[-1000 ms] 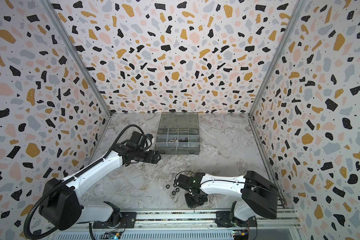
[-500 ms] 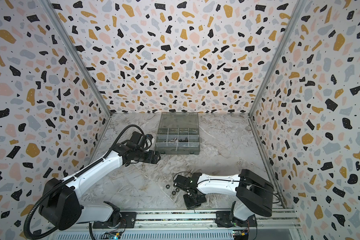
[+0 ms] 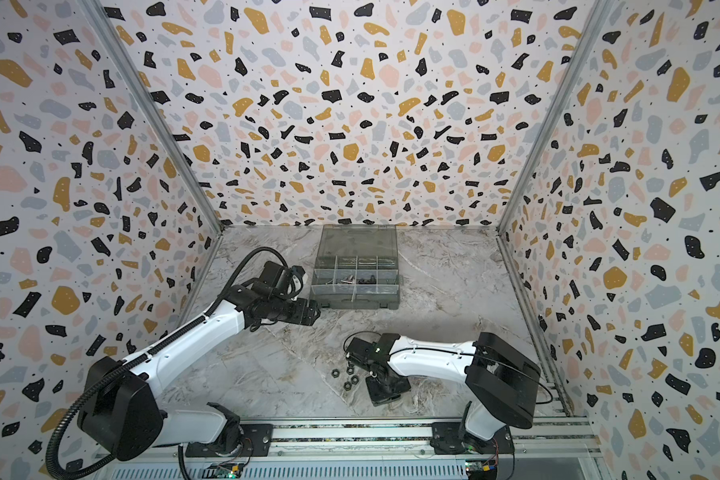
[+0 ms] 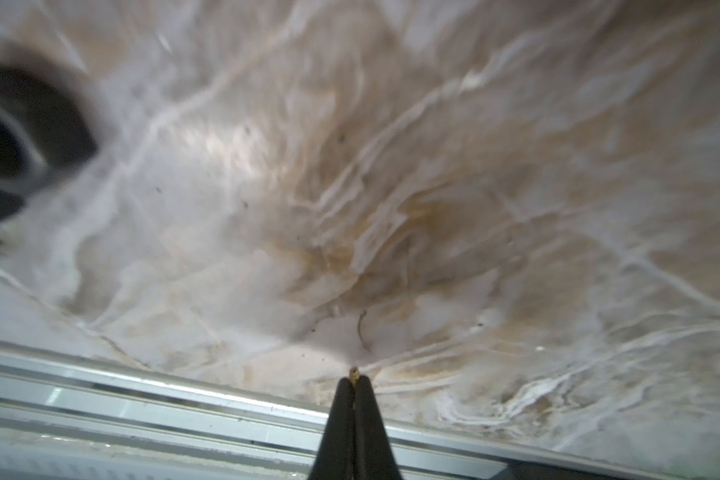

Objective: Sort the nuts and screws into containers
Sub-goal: 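Lift the brass screw from the table with the right gripper, then carry the brass screw into the brass-screw compartment and open the right gripper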

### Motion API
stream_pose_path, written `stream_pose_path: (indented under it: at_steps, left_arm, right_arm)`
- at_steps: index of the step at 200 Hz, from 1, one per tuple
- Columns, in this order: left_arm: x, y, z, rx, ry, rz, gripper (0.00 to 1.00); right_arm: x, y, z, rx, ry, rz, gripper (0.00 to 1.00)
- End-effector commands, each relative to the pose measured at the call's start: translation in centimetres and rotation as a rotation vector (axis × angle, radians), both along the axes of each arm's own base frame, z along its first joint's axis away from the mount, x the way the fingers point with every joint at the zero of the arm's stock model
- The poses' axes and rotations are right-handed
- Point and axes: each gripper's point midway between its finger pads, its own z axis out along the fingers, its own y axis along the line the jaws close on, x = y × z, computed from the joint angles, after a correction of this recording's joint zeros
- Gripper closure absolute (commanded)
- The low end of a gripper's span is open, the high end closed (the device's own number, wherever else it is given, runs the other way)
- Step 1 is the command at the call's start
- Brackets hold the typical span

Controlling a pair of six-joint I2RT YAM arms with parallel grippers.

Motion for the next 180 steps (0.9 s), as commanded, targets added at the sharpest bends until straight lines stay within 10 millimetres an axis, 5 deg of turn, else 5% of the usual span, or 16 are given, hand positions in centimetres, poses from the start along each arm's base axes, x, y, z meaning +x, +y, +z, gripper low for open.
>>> stream_pose_path:
  at_steps: [1, 91, 180]
  left_arm:
    - [0.6, 0.0, 1.6, 0.010, -0.052, -0.008, 0.08]
    - [1.6, 0.9, 3.9, 0.024, -0.144, 0.027, 0.08]
    - [3.9, 2.7, 5.6, 0.033, -0.209, 0.090, 0.07]
  right_arm:
    - [2.5, -0.4, 2.4, 0.004, -0.079, 0.026, 1.00]
    - [12.8, -0.2, 6.6, 0.024, -0.234, 0.038, 1.00]
    - [28.0, 0.0, 10.4, 0.056, -0.407, -0.021, 1.00]
